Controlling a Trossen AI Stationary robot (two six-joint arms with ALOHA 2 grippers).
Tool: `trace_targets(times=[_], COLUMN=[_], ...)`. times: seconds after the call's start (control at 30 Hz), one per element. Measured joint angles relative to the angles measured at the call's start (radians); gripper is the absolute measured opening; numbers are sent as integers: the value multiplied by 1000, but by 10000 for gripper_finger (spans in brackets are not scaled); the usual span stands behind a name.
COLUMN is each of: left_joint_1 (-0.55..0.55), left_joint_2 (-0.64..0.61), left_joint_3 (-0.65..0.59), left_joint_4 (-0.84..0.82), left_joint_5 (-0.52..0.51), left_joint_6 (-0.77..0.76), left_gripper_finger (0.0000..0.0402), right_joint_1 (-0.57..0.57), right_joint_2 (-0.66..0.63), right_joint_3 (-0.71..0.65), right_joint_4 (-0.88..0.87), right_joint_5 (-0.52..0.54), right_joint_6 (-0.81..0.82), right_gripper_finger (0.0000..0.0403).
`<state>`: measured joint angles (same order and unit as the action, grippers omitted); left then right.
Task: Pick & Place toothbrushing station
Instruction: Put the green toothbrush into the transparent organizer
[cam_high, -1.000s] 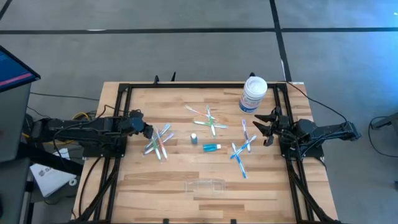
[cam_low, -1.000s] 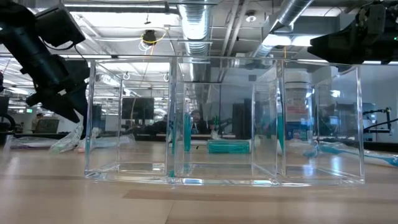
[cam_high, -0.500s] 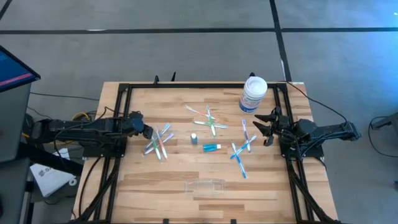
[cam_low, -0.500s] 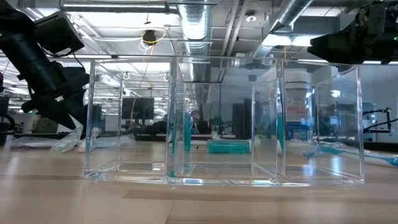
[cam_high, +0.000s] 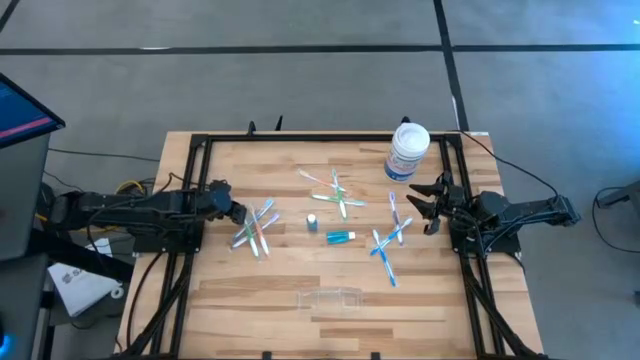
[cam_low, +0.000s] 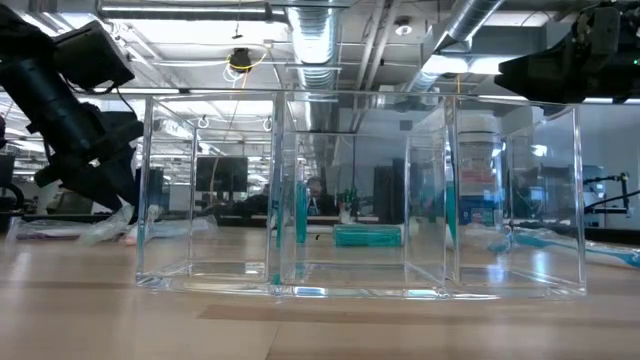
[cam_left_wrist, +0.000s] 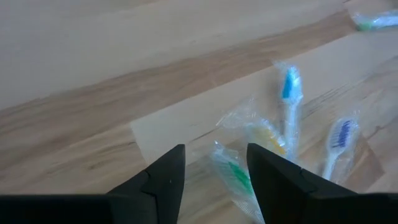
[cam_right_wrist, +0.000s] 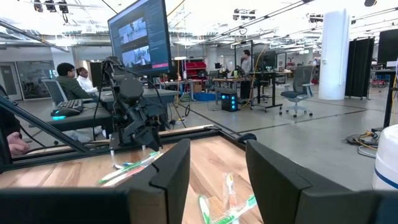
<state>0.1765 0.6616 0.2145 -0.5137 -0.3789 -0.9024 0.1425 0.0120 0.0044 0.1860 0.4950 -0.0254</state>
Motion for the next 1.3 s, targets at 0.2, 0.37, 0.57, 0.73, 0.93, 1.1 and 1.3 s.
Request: trace_targets(times=[0.2,0.37,0.57,0.73,0.93,1.1,1.3], left_joint_1=[1,1,1,1,1,1,1], left_joint_2=[0,0,0,0,0,0,0], left_joint_3=[-13,-13,-13,-13,-13,-6,48], left_joint_4=[24,52,60,61,67,67,72], left_joint_5=[1,-5,-7,-9,-9,-9,-16], left_joint_6=[0,4,3,12,34,46,125], left_gripper_finger=[168,156,95,11,1,1,0], right_joint_1=[0,0,0,0,0,0,0], right_joint_2=[0,0,0,0,0,0,0], right_joint_3=[0,0,0,0,0,0,0], right_joint_4=[0,0,0,0,0,0,3], right_joint_5=[0,0,0,0,0,0,0], right_joint_6=[0,0,0,0,0,0,0], right_gripper_finger=[147,147,147,147,147,147,147])
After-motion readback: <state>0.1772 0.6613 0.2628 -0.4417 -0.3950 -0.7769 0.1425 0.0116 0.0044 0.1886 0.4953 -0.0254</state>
